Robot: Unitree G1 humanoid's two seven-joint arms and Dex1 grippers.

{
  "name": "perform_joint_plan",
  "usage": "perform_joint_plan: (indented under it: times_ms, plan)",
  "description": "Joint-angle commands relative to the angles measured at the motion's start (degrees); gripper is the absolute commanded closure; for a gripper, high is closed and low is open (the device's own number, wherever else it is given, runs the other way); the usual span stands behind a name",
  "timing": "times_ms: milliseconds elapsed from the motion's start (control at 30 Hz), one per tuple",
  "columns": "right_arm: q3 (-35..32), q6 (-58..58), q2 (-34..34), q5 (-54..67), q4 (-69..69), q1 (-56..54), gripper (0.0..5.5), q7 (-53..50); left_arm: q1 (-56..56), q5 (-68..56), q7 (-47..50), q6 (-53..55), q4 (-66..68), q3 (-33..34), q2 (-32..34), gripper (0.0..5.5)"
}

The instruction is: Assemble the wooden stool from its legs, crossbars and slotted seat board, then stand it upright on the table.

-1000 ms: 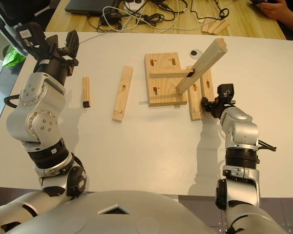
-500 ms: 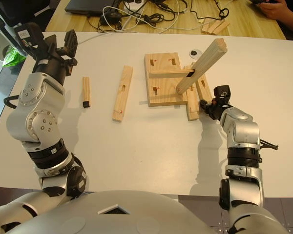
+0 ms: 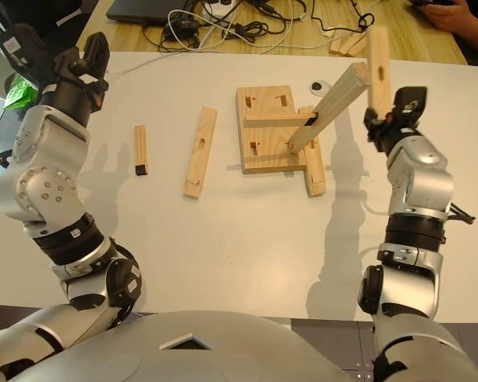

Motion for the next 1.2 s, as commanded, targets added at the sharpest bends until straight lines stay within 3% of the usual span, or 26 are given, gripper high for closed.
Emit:
perform_joint_plan:
  times_ms: [33, 200, 367, 500, 667, 833, 1067, 1200]
  plan:
    - [-2.1, -4.6, -4.4, 0.7, -2.0, -7.3, 3.45, 1.4, -5.7, -8.5, -2.1, 7.3, 1.8, 3.7, 2.1, 2.5]
    - [-3.0, -0.1, -6.9, 7.9, -11.9, -17.3, 3.45, 6.0, -13.6, -21.1, -3.8, 14.3, 4.2, 8.7, 4.6, 2.5]
    - [1.6, 8.8, -5.7, 17.2, -31.0, -17.0, 3.45, 10.6, -22.5, -36.2, 1.8, 16.1, 6.6, 13.0, 3.5, 2.5]
    - [5.7, 14.2, -4.3, 23.6, -45.7, -14.8, 3.45, 11.6, -25.4, -51.7, 11.0, 12.9, 5.5, 8.9, -1.5, 2.5]
    - [9.3, 16.8, -3.5, 27.6, -52.3, -11.3, 3.45, 11.9, -23.1, -63.0, 21.0, 6.1, 4.9, 0.9, -4.0, 2.5]
    - [11.8, 17.5, -4.1, 29.0, -55.2, -8.0, 3.45, 13.0, -21.1, -69.5, 24.3, -0.3, 3.6, -3.1, 0.5, 2.5]
    - [8.5, 15.3, -9.4, 29.8, -54.2, -2.1, 3.45, 19.1, -15.7, -76.8, 23.5, -6.4, 3.2, -1.2, 15.6, 2.5]
    - [8.1, 15.0, -9.7, 29.9, -53.8, -2.1, 3.45, 19.7, -15.5, -77.4, 25.3, -9.7, 2.4, -5.8, 16.0, 2.5]
